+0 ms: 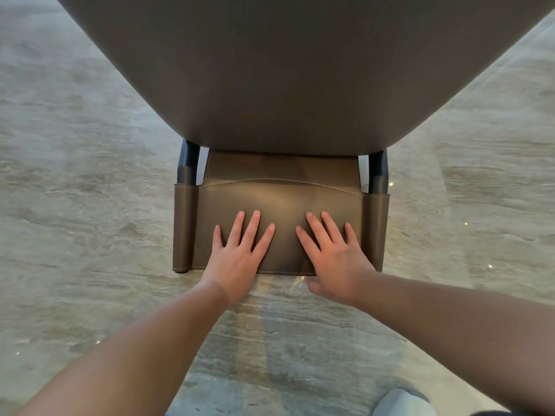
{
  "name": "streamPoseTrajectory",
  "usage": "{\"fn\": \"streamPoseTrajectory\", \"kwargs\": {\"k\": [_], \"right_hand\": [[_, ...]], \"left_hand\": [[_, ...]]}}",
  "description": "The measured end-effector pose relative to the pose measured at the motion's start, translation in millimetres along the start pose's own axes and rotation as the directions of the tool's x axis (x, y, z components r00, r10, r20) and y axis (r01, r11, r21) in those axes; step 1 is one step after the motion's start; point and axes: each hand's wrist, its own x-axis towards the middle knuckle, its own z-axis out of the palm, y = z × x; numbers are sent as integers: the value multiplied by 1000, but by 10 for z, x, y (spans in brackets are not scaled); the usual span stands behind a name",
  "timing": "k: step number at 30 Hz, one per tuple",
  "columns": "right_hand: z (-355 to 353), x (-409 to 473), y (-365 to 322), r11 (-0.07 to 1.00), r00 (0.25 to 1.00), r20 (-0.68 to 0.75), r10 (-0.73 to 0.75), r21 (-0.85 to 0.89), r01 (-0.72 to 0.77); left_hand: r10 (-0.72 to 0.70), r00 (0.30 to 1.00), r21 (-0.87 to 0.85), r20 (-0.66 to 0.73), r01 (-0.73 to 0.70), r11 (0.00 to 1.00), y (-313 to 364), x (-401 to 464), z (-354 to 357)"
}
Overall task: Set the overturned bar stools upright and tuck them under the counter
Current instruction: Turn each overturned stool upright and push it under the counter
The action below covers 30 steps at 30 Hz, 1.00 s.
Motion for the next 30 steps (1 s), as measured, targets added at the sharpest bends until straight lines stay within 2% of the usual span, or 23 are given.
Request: {"fn": "streamPoseTrajectory", "kwargs": {"k": [6,13,20,25,30], "right_hand": [[-6,31,-61,1000,999,-23,23,-8,-23],[-10,93,-167,999,998,-38,52,-12,-52],[-134,51,-152,1000,999,30,-22,-1,22],[-579,-190,-99,995,997,34,-72,75,69],[-1455,-595,-26,987,995,-15,-95,129,96]], "left_hand": [[100,994,-10,35,-100,995,-56,-52,-48],[125,991,24,47,-126,992,-81,-88,-155],[180,982,76,51,-183,980,-68,-126,-359],[162,984,96,76,-169,981,-28,-290,-865],[143,989,86,32,-145,986,-9,-601,-1820]]}}
